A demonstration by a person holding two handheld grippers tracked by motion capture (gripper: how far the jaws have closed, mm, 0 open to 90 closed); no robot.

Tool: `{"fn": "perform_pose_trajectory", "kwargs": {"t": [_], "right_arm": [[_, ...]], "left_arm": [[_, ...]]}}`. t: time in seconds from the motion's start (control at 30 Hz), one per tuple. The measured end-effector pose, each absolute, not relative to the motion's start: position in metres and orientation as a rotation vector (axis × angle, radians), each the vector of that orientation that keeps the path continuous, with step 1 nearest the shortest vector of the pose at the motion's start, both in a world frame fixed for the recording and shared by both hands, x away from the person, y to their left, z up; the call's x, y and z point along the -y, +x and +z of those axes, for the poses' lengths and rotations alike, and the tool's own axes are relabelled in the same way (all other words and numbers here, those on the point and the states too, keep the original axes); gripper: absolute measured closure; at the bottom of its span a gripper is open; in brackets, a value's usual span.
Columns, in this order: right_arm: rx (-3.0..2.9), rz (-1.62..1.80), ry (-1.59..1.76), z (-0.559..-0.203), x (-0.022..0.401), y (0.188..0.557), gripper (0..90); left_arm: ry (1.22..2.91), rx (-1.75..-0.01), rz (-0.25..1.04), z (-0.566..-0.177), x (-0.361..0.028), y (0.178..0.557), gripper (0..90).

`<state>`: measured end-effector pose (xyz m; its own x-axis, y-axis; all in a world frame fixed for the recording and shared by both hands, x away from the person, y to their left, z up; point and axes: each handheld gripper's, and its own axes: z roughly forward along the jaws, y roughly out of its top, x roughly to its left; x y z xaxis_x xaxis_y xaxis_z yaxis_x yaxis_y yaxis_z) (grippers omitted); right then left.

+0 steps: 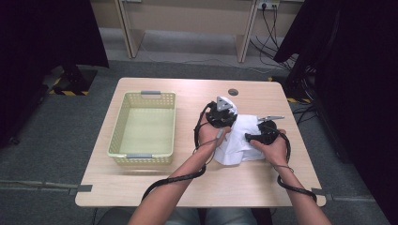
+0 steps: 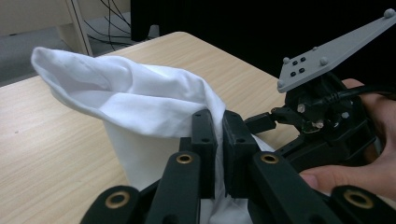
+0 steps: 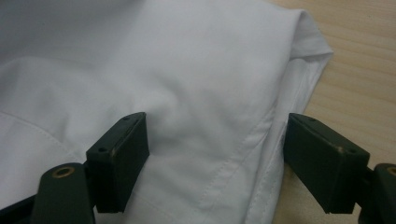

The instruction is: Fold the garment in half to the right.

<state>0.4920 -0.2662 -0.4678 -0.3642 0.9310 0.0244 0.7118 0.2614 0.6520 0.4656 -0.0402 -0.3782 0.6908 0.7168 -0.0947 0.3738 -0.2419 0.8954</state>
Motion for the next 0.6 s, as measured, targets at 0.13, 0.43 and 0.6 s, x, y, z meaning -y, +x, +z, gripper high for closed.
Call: {"fn": "perform_pose_trajectory", "kwargs": {"t": [0.13,0.43,0.6], "right_arm": [[-2.178,0.83,1.492,-0.468,0.263,0.492,22.8],[-2.189,0.835,1.48,-0.468,0.257,0.491,22.8],[-2.194,0.838,1.474,-0.468,0.254,0.491,22.8]], "left_arm": [[1.865,-0.853,0.412,-0.378,0.042,0.466,84.6],[1.874,-0.853,0.409,-0.381,0.048,0.468,84.6],[1.878,-0.852,0.408,-0.382,0.05,0.468,84.6]]}}
